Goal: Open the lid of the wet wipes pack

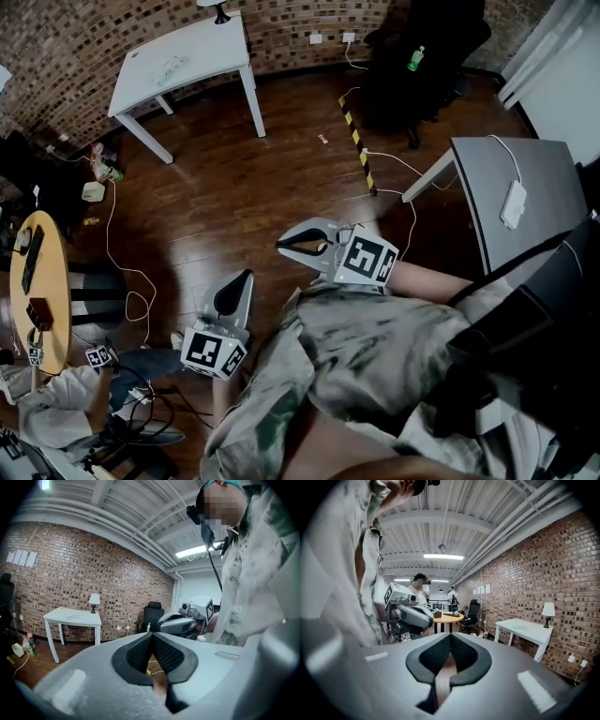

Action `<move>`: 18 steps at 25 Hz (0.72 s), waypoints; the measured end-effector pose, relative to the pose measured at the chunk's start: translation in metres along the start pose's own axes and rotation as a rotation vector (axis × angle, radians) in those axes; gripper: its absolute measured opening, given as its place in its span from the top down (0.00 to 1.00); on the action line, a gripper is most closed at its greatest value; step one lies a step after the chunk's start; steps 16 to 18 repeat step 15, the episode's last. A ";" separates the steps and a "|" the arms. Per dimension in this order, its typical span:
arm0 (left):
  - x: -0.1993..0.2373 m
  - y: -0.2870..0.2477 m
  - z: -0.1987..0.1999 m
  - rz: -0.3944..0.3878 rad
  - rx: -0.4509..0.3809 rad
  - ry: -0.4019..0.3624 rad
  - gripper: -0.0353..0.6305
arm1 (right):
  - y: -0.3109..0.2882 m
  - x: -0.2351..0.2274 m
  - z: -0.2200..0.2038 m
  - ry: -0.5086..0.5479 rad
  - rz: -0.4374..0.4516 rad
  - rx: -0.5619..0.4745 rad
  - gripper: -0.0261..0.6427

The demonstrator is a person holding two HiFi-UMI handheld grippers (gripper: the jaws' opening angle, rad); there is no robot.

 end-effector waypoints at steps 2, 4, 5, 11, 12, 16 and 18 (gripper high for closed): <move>0.003 -0.002 -0.002 -0.001 0.000 0.002 0.94 | -0.001 -0.003 -0.003 0.003 0.000 0.002 0.95; 0.005 -0.004 -0.005 -0.003 0.002 0.007 0.94 | -0.002 -0.005 -0.004 -0.003 -0.001 0.008 0.95; 0.006 -0.004 -0.007 -0.005 0.004 0.011 0.94 | -0.003 -0.005 -0.004 -0.006 0.000 0.007 0.95; 0.013 -0.013 -0.005 -0.017 0.011 0.023 0.94 | -0.005 -0.016 -0.001 -0.010 0.005 0.002 0.95; 0.016 -0.015 -0.003 -0.016 0.012 0.024 0.94 | -0.007 -0.019 -0.001 -0.007 0.007 -0.002 0.95; 0.024 -0.025 0.005 -0.014 0.005 0.020 0.94 | -0.009 -0.029 -0.001 0.004 0.009 -0.010 0.95; 0.024 -0.025 0.005 -0.014 0.005 0.020 0.94 | -0.009 -0.029 -0.001 0.004 0.009 -0.010 0.95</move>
Point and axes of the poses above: the fingertips, and each gripper's own axes: y backward along the fingers, x to its left, z out of its top, the point moved 2 cm from there along y, backward along the fingers, and after that the axes turned 4 degrees about -z, right-handed, at the moved point
